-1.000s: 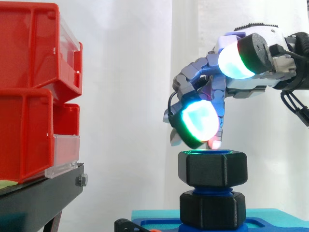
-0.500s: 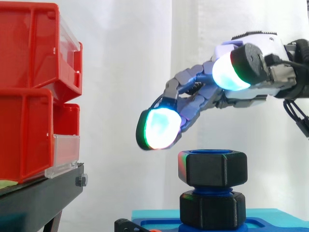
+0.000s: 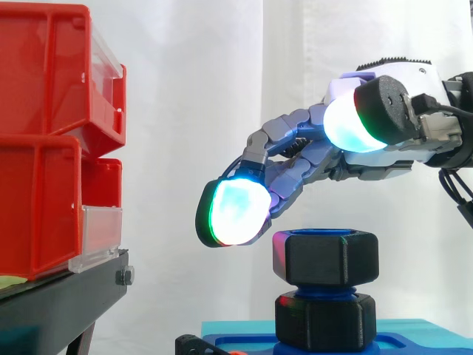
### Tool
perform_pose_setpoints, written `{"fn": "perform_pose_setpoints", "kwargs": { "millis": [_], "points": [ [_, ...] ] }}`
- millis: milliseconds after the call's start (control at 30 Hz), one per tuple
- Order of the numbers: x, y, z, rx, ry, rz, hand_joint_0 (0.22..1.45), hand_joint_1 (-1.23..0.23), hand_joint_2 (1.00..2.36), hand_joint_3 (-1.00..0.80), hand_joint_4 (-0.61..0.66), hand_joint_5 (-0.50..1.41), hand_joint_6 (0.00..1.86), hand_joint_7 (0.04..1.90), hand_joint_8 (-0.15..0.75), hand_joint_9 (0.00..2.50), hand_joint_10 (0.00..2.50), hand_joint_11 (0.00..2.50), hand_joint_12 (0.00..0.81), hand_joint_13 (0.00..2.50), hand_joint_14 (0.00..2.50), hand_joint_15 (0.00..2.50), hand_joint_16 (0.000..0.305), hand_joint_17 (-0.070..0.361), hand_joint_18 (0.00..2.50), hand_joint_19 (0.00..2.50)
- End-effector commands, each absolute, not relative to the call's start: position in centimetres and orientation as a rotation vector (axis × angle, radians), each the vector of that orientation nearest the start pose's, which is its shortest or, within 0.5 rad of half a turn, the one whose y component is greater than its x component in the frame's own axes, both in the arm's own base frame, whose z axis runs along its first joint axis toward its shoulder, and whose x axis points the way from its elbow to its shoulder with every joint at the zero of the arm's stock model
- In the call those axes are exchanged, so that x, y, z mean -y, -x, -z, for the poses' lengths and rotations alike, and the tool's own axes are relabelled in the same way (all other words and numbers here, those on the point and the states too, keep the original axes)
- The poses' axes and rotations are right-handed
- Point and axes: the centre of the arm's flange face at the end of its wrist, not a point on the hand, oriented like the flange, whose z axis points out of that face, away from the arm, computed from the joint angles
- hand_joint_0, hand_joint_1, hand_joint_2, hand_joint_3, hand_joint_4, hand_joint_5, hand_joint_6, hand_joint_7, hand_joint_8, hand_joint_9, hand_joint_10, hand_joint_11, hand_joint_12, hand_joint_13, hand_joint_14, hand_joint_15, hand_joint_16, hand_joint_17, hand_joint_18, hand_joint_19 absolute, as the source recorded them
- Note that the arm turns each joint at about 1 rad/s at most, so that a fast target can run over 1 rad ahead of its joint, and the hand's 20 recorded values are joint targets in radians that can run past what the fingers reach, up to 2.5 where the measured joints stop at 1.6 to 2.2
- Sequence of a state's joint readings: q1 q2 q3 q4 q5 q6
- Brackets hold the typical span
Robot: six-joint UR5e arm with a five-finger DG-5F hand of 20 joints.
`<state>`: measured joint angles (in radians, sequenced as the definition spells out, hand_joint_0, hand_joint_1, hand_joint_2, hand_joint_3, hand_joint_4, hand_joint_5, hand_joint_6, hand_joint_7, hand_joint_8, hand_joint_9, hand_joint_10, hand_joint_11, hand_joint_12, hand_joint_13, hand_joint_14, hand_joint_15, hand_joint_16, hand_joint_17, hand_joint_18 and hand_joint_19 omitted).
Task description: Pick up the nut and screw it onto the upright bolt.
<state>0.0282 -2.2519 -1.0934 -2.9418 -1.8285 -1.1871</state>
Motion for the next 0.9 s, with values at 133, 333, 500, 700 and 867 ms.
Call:
{"fn": "perform_pose_setpoints", "kwargs": {
  "millis": [133, 333, 500, 700, 867],
  "points": [
    [8.3, -75.0, -31.2, -1.609, -0.076, -0.527, 0.49, -0.17, 1.00, -0.50, 0.20, -0.14, 0.50, 0.80, 0.253, 0.64, 0.00, 0.00, 0.339, 0.20, 0.00, 0.00, 0.047, 0.105, 0.00, 0.00],
    [8.4, -74.8, -31.0, -1.626, -0.079, -0.529, 0.49, -0.17, 1.00, -0.50, 0.21, -0.12, 0.50, 0.88, 0.260, 0.66, 0.00, 0.00, 0.338, 0.21, 0.00, 0.00, 0.046, 0.104, 0.00, 0.00],
    [8.7, -74.8, -31.1, -1.620, -0.082, -0.525, 0.49, -0.17, 1.00, -0.50, 0.22, -0.12, 0.50, 0.92, 0.261, 0.66, 0.00, 0.00, 0.336, 0.21, 0.00, 0.00, 0.046, 0.104, 0.00, 0.00],
    [9.2, -74.7, -31.1, -1.620, -0.085, -0.522, 0.50, -0.17, 1.00, -0.50, 0.23, -0.11, 0.50, 0.98, 0.261, 0.66, 0.00, 0.00, 0.335, 0.21, 0.00, 0.00, 0.046, 0.103, 0.00, 0.00],
    [9.5, -74.6, -31.0, -1.625, -0.081, -0.528, 0.50, -0.18, 1.00, -0.50, 0.22, -0.11, 0.50, 1.00, 0.263, 0.67, 0.00, 0.00, 0.334, 0.23, 0.00, 0.00, 0.045, 0.101, 0.00, 0.00]
  ]
}}
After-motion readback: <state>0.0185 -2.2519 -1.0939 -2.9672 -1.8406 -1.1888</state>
